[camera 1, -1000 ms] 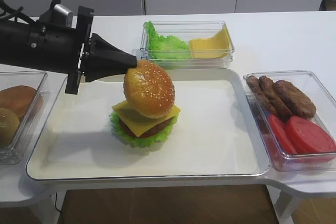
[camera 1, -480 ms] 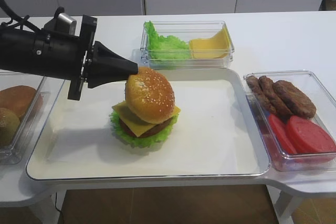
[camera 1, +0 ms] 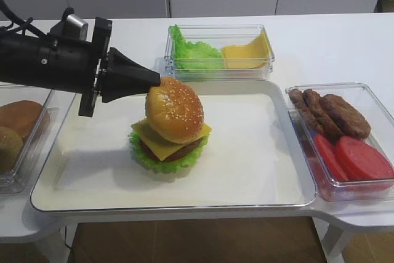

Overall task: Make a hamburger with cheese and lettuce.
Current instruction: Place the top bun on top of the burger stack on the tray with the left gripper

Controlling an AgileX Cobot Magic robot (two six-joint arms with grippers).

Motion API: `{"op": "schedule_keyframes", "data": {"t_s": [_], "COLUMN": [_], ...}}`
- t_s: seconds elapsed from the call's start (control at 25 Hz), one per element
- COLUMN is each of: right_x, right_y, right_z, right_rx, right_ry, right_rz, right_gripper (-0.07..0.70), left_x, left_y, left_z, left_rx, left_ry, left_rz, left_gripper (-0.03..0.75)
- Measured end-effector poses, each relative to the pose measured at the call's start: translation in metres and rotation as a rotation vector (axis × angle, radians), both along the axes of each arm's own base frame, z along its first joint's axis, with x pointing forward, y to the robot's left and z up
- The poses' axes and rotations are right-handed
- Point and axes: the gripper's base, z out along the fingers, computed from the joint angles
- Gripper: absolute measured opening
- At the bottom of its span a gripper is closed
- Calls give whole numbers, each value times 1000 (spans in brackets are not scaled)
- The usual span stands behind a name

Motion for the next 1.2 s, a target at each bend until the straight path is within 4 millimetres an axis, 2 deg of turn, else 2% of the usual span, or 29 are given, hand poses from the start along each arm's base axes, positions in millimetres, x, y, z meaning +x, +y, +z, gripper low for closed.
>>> {"op": "schedule_keyframes", "data": {"t_s": [0.16,0.68,1.2], "right_x": [0,0,0], "right_y": [0,0,0], "right_z": [0,0,0], "right_rx": [0,-2,-10], "right_ry": [0,0,-2], "right_rz": [0,1,6], "right_gripper": [-4,-4,-4], "left_x": [3,3,-10], "left_y": [7,7,8], "left_z": [0,0,-16], "left_rx": [-2,3,7], "left_ry": [0,-12,29], "left_rz": [25,22,15], "left_gripper": [25,25,25]}}
